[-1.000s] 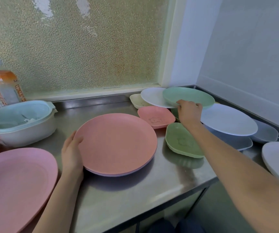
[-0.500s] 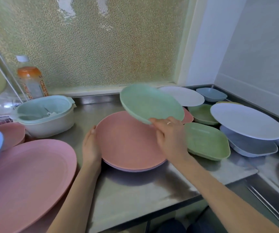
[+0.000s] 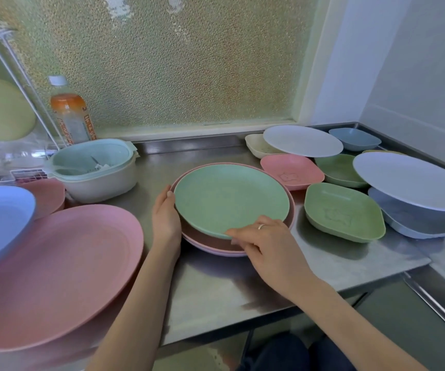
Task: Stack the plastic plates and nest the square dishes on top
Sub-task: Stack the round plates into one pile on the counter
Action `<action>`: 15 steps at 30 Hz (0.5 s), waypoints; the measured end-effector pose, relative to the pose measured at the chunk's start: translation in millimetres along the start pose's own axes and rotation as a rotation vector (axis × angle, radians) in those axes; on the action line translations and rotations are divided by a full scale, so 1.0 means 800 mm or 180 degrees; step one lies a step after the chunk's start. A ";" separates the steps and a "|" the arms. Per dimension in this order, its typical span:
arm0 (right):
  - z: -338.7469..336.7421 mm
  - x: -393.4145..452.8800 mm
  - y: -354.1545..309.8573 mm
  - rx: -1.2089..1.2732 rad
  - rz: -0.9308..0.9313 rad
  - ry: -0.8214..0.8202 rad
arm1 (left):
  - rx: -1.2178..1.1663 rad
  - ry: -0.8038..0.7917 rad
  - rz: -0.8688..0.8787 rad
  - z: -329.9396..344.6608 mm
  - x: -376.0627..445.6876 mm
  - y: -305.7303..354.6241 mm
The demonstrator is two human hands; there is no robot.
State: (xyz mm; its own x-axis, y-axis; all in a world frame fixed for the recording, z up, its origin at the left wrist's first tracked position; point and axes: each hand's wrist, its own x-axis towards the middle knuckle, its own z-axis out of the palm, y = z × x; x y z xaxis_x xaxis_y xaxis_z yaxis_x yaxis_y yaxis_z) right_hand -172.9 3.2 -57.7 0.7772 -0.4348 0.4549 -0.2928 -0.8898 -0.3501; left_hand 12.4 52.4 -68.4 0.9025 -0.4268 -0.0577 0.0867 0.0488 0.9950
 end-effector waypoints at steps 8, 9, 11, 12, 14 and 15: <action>-0.005 0.001 0.003 0.0545 0.0433 -0.0402 | 0.0085 -0.0054 -0.0043 -0.002 0.006 -0.005; -0.006 0.001 0.003 0.0553 0.0454 -0.0403 | 0.0129 -0.0072 -0.0028 -0.002 0.006 -0.006; -0.007 0.002 0.002 0.0556 0.0463 -0.0405 | 0.0139 -0.0040 0.0026 -0.001 0.006 -0.007; -0.008 0.002 0.002 0.0561 0.0459 -0.0399 | 0.0124 0.0028 0.0038 0.000 0.004 -0.006; -0.007 0.003 0.000 0.0588 0.0447 -0.0322 | 0.0364 0.0213 0.0267 -0.003 -0.006 -0.001; -0.006 0.003 -0.002 0.0599 0.0428 -0.0216 | 0.0574 0.0291 0.0533 -0.006 -0.015 0.004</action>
State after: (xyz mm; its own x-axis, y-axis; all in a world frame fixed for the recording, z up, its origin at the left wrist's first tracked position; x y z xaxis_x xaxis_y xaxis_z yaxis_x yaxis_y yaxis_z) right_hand -173.5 3.1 -52.2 0.7757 -0.5317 0.3401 -0.2922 -0.7801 -0.5532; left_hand 3.8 61.7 -64.8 0.9330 -0.3426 0.1100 -0.1363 -0.0533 0.9892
